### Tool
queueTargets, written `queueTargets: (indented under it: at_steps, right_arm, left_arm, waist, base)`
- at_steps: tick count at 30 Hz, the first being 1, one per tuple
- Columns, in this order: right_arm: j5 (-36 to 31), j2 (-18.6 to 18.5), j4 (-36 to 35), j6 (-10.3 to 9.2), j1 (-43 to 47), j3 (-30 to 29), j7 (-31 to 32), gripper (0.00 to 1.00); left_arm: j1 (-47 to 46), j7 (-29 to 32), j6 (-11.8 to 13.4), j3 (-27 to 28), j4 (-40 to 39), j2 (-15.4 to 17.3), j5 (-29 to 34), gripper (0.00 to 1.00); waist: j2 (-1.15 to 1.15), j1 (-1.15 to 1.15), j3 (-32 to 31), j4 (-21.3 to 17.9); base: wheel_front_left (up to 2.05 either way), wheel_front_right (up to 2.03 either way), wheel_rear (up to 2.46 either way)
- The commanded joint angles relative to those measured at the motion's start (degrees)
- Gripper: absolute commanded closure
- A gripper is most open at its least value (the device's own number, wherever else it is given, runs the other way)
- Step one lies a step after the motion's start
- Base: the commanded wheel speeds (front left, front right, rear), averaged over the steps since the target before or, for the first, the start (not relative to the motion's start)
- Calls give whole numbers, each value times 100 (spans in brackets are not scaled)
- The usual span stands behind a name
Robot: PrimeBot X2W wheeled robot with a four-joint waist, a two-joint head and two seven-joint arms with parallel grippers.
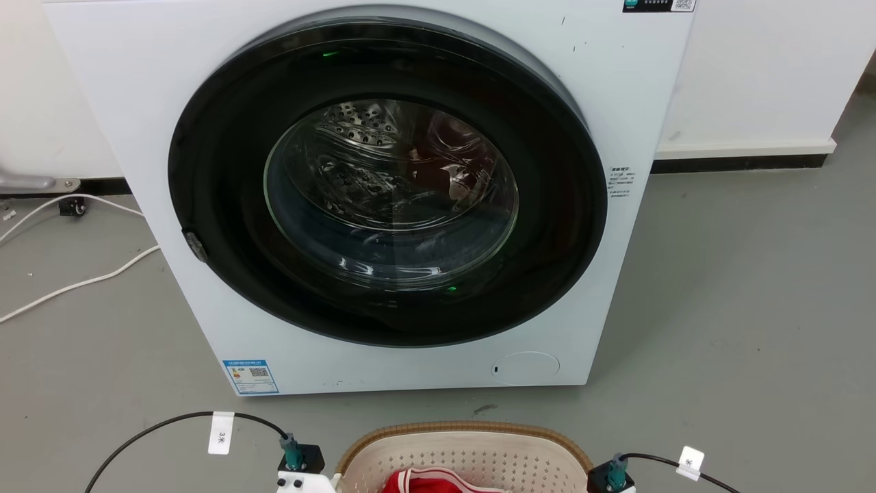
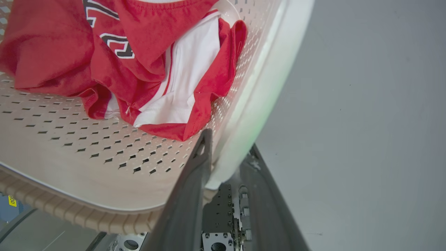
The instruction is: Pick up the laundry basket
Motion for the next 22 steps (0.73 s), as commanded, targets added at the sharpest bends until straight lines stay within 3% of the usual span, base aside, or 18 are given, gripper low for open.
queueTargets:
  at_steps: [1,22]
  right_arm:
    - [-24,21,-37,18,-46,64,19,100]
    - [67,17,-52,18,-49,159,26,100]
  left_arm:
    - [-116,-14,-25,-34,-60,-18,-17,100]
    - [-170,-67,-25,-271,-26,-9,-294,100]
  waist:
    - [0,0,2,1]
    - [0,0,-15,7]
  base:
    - [0,0,0]
    - [0,0,0]
